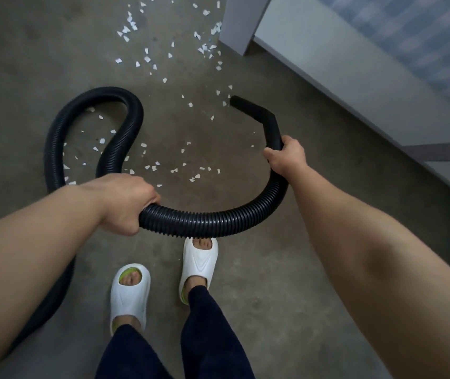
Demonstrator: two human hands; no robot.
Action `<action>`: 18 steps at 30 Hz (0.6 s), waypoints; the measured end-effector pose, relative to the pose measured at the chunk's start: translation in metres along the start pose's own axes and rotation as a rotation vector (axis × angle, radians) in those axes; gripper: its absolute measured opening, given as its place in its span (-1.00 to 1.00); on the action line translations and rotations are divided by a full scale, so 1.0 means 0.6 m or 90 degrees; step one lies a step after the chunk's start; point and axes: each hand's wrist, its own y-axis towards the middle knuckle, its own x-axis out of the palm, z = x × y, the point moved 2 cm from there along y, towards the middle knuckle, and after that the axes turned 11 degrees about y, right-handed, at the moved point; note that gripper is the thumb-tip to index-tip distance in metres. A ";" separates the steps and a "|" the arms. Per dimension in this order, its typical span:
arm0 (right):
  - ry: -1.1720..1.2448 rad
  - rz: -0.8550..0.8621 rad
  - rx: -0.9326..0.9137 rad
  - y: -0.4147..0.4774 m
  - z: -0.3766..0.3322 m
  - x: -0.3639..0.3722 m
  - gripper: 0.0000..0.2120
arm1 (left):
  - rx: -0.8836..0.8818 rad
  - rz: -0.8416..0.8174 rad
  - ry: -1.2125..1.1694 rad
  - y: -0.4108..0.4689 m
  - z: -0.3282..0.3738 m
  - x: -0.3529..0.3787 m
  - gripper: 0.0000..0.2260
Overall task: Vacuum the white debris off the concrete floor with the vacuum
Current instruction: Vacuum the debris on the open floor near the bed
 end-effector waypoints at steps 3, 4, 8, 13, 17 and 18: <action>-0.004 0.014 -0.020 0.025 -0.041 0.009 -0.64 | -0.032 0.007 -0.014 -0.007 -0.014 0.005 -0.88; -0.007 0.015 -0.021 0.032 -0.052 0.010 -0.63 | -0.042 0.008 -0.018 -0.008 -0.017 0.005 -0.87; -0.047 -0.042 -0.042 0.033 -0.065 0.015 -0.67 | -0.050 -0.007 -0.019 -0.002 -0.020 0.002 -0.87; -0.066 -0.115 -0.037 -0.015 -0.008 0.007 -0.77 | -0.008 -0.046 -0.009 -0.004 -0.003 0.003 -0.88; 0.018 -0.066 0.035 -0.056 0.075 -0.021 -0.72 | 0.029 -0.036 0.017 0.002 0.023 -0.002 -0.88; 0.041 -0.045 0.055 -0.065 0.096 -0.029 -0.72 | 0.037 -0.028 0.029 0.007 0.029 -0.004 -0.89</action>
